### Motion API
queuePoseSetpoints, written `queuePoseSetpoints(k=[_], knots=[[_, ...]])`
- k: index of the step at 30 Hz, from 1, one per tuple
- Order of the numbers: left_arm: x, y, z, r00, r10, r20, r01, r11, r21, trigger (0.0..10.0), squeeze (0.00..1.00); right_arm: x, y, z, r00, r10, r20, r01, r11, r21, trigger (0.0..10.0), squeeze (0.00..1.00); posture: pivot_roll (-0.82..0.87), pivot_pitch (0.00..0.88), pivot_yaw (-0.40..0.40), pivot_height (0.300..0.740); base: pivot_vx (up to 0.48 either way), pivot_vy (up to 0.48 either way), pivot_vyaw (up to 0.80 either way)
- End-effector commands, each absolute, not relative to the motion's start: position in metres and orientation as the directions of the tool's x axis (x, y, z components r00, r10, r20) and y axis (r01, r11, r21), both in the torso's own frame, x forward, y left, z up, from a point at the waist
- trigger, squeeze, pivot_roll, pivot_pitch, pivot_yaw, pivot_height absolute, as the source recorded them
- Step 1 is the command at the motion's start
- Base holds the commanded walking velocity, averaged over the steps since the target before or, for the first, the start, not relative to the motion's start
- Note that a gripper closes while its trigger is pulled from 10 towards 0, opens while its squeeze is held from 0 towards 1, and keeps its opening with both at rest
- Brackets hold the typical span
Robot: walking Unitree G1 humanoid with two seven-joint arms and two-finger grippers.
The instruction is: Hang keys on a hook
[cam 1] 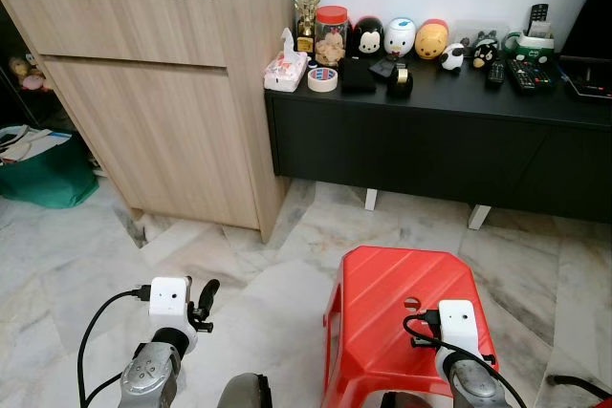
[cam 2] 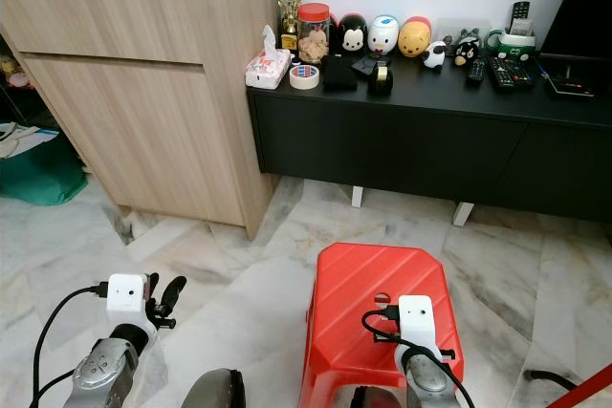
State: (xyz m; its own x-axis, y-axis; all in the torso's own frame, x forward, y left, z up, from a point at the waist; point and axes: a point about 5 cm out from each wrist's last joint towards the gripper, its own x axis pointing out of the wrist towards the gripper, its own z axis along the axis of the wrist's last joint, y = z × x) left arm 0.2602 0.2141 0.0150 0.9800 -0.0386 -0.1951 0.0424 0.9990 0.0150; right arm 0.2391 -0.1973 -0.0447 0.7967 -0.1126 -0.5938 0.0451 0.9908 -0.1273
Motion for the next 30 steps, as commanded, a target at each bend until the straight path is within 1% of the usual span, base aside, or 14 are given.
queuePoseSetpoints(k=[1,2,5,7,8,12,24,25,26,30], knots=[[0.2604,0.2156,0.0132,0.978,-0.032,-0.205,0.039,0.999,0.028,10.0,0.00,0.2372,-0.1983,-0.0462,0.788,-0.106,-0.607,0.028,0.990,-0.137,10.0,0.00,0.02,0.000,0.012,0.617,0.000,0.000,0.00],[0.2601,0.2146,0.0125,0.978,-0.034,-0.207,0.040,0.999,0.027,10.0,0.00,0.2364,-0.1988,-0.0466,0.787,-0.103,-0.609,0.032,0.991,-0.127,10.0,1.00,0.02,0.000,0.012,0.617,0.000,0.000,0.00],[0.2596,0.2134,0.0112,0.977,-0.033,-0.210,0.039,0.999,0.020,10.0,0.00,0.2358,-0.1983,-0.0471,0.788,-0.077,-0.611,0.026,0.995,-0.092,10.0,1.00,0.02,0.000,0.010,0.617,0.000,0.000,0.00],[0.2595,0.2135,0.0110,0.977,-0.033,-0.210,0.038,0.999,0.019,10.0,0.00,0.2351,-0.1986,-0.0479,0.780,-0.077,-0.621,0.012,0.994,-0.107,10.0,1.00,0.02,0.000,0.010,0.617,0.000,0.000,0.00],[0.2595,0.2136,0.0107,0.977,-0.032,-0.210,0.037,0.999,0.020,10.0,0.00,0.2333,-0.2010,-0.0498,0.760,-0.100,-0.642,-0.006,0.987,-0.161,10.0,1.00,0.02,0.000,0.007,0.617,0.000,0.000,0.00],[0.2595,0.2151,0.0103,0.977,-0.030,-0.211,0.036,0.999,0.024,10.0,0.00,0.2331,-0.2030,-0.0503,0.747,-0.120,-0.653,-0.003,0.983,-0.184,10.0,1.00,0.02,0.000,0.006,0.617,0.000,0.000,0.00],[0.2592,0.2162,0.0093,0.977,-0.026,-0.211,0.033,0.999,0.027,10.0,0.00,0.2362,-0.1996,-0.0490,0.749,-0.100,-0.655,-0.013,0.986,-0.166,10.0,1.00,0.03,0.000,0.007,0.617,0.000,0.000,0.00],[0.2591,0.2161,0.0091,0.977,-0.026,-0.212,0.032,0.999,0.026,10.0,0.00,0.2361,-0.1992,-0.0491,0.749,-0.097,-0.656,-0.017,0.986,-0.165,10.0,0.37,0.03,0.000,0.007,0.617,0.000,0.000,0.00],[0.2591,0.2161,0.0090,0.977,-0.026,-0.212,0.032,0.999,0.025,10.0,0.00,0.2357,-0.1990,-0.0495,0.747,-0.095,-0.658,-0.019,0.986,-0.165,10.0,0.00,0.02,0.000,0.007,0.617,0.000,0.000,0.00],[0.2592,0.2159,0.0088,0.977,-0.026,-0.211,0.032,0.999,0.026,10.0,0.00,0.2339,-0.1978,-0.0512,0.738,-0.080,-0.670,-0.032,0.988,-0.152,10.0,0.00,0.02,0.000,0.006,0.617,0.000,0.000,0.00]])
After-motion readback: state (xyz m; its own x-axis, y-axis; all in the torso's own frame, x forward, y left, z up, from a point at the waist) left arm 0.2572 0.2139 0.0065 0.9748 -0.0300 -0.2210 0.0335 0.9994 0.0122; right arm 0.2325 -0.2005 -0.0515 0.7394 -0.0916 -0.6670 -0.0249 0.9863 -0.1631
